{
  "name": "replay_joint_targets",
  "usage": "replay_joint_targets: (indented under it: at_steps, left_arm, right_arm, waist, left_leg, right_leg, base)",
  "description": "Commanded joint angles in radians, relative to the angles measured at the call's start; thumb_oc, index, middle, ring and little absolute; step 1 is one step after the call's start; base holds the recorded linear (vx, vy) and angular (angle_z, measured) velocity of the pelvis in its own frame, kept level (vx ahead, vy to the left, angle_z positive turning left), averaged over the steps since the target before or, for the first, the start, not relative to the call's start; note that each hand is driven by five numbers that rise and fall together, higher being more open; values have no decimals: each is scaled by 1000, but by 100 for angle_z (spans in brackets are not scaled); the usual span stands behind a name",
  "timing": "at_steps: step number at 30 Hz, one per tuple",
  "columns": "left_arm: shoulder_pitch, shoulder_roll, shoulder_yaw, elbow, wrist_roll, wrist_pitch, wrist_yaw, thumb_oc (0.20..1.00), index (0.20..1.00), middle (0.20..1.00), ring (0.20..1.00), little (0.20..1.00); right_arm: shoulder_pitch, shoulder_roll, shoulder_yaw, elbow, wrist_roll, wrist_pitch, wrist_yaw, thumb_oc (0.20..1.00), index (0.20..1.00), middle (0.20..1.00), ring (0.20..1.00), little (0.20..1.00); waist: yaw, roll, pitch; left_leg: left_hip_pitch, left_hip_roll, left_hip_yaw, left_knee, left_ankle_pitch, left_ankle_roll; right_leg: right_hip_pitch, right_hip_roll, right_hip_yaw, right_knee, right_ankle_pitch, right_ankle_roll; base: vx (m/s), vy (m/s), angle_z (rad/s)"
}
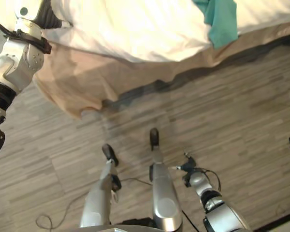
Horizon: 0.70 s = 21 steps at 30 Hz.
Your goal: Tidy up the quilt and then pick up the clothes from the bed and put them into the laundry hamper.
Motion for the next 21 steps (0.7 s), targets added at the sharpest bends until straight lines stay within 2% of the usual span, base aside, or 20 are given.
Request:
replay_joint_targets:
  at_steps: [1,2,3,4,5,7,8,10,11,12,13,14,15,18,19,20,21]
  left_arm:
    - [-113,13,-48,151,77,54,-77,1000,1000,1000,1000,1000]
    - [-114,-13,-57,202,71,58,-105,291,291,291,291,291]
    - [-115,-14,-58,203,71,57,-105,200,200,200,200,200]
    - [-88,-69,-107,307,106,54,-205,200,200,200,200,200]
    - [-89,-70,-108,309,106,53,-204,200,200,200,200,200]
    - [28,-105,-109,328,71,22,-352,200,200,200,200,200]
    - [30,-104,-108,327,71,23,-352,200,200,200,200,200]
    - [209,-168,-74,265,88,8,-364,200,200,200,200,200]
    - [464,-213,23,215,38,-20,-386,200,200,200,200,200]
    - [467,-213,25,213,38,-20,-386,617,617,617,617,617]
    - [573,-249,86,198,-10,-26,-389,1000,1000,1000,1000,1000]
    - [681,-294,139,195,-43,-31,-380,1000,1000,1000,1000,1000]
    - [887,-365,211,210,-31,-38,-357,1000,1000,1000,1000,1000]
    - [955,-389,244,231,-31,-38,-341,1000,1000,1000,1000,1000]
    - [1046,-423,312,280,-59,-29,-318,1000,1000,1000,1000,1000]
    - [1046,-423,313,281,-59,-29,-318,1000,1000,1000,1000,1000]
    - [1141,-432,385,309,-94,-29,-292,1000,1000,1000,1000,1000]
  right_arm:
    - [50,10,-14,29,79,-15,8,1000,1000,1000,1000,1000]
    - [60,15,-13,36,84,-10,13,1000,1000,1000,1000,1000]
    - [60,15,-13,36,84,-10,13,1000,1000,1000,1000,1000]
    - [72,8,-3,53,96,3,37,1000,1000,1000,1000,1000]
    - [73,8,-4,52,96,3,37,1000,1000,1000,1000,1000]
    - [37,-11,25,81,83,34,56,1000,1000,1000,1000,1000]
    - [37,-12,26,81,83,34,56,1000,1000,1000,1000,1000]
    - [41,-14,40,100,53,52,62,1000,1000,1000,1000,1000]
    - [58,-31,27,105,14,68,64,1000,1000,1000,1000,1000]
    - [59,-32,29,104,14,68,64,1000,1000,1000,1000,1000]
    - [58,-21,7,101,29,72,64,1000,1000,1000,1000,1000]
    - [57,-11,-19,87,42,68,61,1000,1000,1000,1000,1000]
    - [62,-18,-52,29,27,61,57,1000,1000,1000,1000,1000]
    - [63,-23,-58,-7,22,52,55,1000,1000,1000,1000,1000]
    - [39,-35,-65,-79,30,34,50,1000,1000,1000,1000,1000]
    - [39,-35,-64,-80,30,35,50,1000,1000,1000,1000,1000]
    - [11,-39,-59,-199,67,5,43,1000,1000,1000,1000,1000]
  waist:
    - [22,-44,-43]
    - [18,-44,-45]
    - [19,-44,-46]
    - [11,-44,-52]
    - [11,-45,-51]
    - [21,-37,-76]
    - [21,-36,-75]
    - [36,-27,-112]
    - [44,-21,-137]
    - [43,-20,-135]
    - [48,-17,-149]
    - [54,-13,-159]
    - [64,-5,-196]
    - [68,-5,-212]
    - [81,-11,-232]
    - [80,-11,-235]
    - [101,-19,-252]
  left_leg:
    - [-61,69,-55,147,-84,-78]
    - [-62,71,-56,148,-83,-79]
    - [-62,71,-56,148,-83,-79]
    - [-47,74,-56,143,-81,-81]
    - [-46,74,-56,143,-81,-81]
    - [8,77,-50,122,-90,-79]
    - [11,77,-50,120,-90,-79]
    - [87,76,-48,91,-103,-78]
    - [168,72,-44,65,-117,-75]
    - [172,72,-43,63,-117,-75]
    - [197,67,-38,50,-116,-74]
    - [225,62,-38,41,-120,-72]
    - [287,55,-39,6,-121,-68]
    - [295,53,-42,-1,-119,-67]
    - [311,53,-46,-3,-122,-66]
    - [306,52,-47,-3,-120,-66]
    - [314,55,-56,-3,-120,-66]
  right_leg:
    - [-80,-104,-31,165,-158,101]
    - [-81,-103,-33,171,-160,100]
    - [-82,-103,-34,171,-160,100]
    - [-71,-101,-37,173,-165,97]
    - [-70,-100,-37,173,-165,97]
    - [-28,-95,-38,162,-174,90]
    - [-25,-95,-37,161,-174,90]
    - [49,-93,-43,145,-186,82]
    - [123,-90,-39,123,-200,76]
    - [126,-90,-40,122,-200,76]
    - [152,-85,-37,112,-199,73]
    - [180,-81,-39,106,-203,71]
    - [249,-70,-49,75,-209,65]
    - [263,-68,-52,64,-207,64]
    - [291,-65,-60,53,-212,61]
    - [287,-65,-60,52,-209,61]
    - [308,-64,-68,37,-209,59]
  base:
    - [3,-15,-3]
    - [0,0,0]
    - [24,-18,8]
    - [18,-14,12]
    - [28,-14,13]
    - [54,10,9]
    - [110,1,4]
    - [177,0,-5]
    - [170,29,-1]
    - [146,61,-5]
    - [84,38,-8]
    - [187,86,-1]
    - [152,65,11]
    - [71,28,16]
    - [41,2,19]
    - [63,-1,15]
    - [33,13,19]
